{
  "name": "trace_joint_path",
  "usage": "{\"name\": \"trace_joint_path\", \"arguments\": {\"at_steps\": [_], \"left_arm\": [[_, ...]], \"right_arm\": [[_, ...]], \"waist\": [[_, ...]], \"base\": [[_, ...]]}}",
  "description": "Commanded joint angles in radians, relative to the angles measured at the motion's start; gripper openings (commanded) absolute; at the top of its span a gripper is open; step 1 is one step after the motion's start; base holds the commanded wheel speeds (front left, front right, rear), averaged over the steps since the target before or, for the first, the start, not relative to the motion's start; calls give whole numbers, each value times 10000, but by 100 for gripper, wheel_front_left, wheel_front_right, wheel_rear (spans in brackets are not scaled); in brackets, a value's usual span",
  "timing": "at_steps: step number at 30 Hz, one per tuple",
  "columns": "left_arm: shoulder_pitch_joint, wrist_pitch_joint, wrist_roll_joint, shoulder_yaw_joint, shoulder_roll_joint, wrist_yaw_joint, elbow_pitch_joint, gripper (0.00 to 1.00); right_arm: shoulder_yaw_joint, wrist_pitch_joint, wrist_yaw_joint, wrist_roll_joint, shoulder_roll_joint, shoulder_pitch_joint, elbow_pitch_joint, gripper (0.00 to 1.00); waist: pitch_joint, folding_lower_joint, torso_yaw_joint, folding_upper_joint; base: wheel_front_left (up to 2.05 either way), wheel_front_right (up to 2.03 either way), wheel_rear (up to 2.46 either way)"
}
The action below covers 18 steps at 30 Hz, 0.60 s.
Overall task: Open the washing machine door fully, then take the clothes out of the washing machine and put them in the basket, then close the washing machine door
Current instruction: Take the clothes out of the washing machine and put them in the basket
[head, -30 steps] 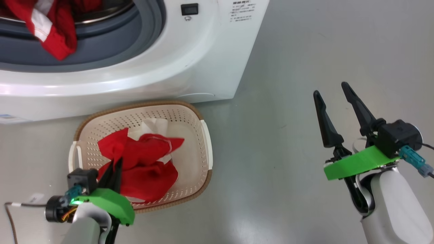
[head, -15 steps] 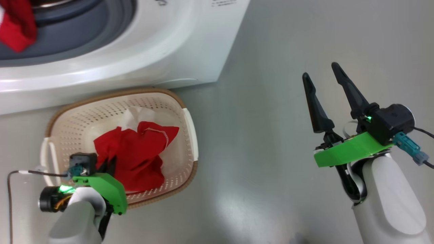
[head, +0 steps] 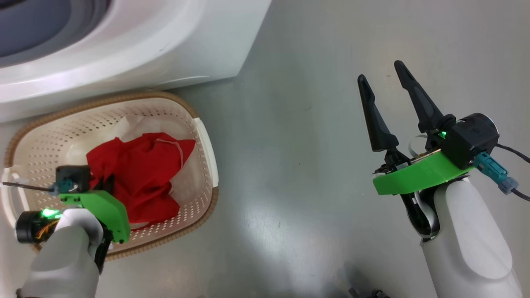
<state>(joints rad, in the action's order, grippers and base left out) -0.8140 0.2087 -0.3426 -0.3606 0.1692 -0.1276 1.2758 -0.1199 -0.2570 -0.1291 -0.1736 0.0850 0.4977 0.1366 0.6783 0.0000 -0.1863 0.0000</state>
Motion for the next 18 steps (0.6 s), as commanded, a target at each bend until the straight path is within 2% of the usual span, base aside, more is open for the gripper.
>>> {"name": "trace_joint_path", "arguments": {"at_steps": [1,2,3,18], "left_arm": [[40,-32,-115,138,435,-29,29,50],[18,-29,-165,105,447,-29,39,69],[-4,-11,-225,90,460,-29,48,100],[135,413,-1340,-271,339,-30,-159,100]], "right_arm": [[-200,-48,-16,112,-118,-135,-268,100],[-196,-48,-16,121,-127,-143,-272,100],[-189,-48,-16,132,-135,-149,-270,100],[-168,-48,-16,138,-8,-204,-36,100]], "waist": [[119,0,-107,0],[125,0,-103,0],[126,0,-92,0],[-494,0,324,0]], "base": [[0,0,0],[0,0,0],[0,0,0],[0,0,0]]}}
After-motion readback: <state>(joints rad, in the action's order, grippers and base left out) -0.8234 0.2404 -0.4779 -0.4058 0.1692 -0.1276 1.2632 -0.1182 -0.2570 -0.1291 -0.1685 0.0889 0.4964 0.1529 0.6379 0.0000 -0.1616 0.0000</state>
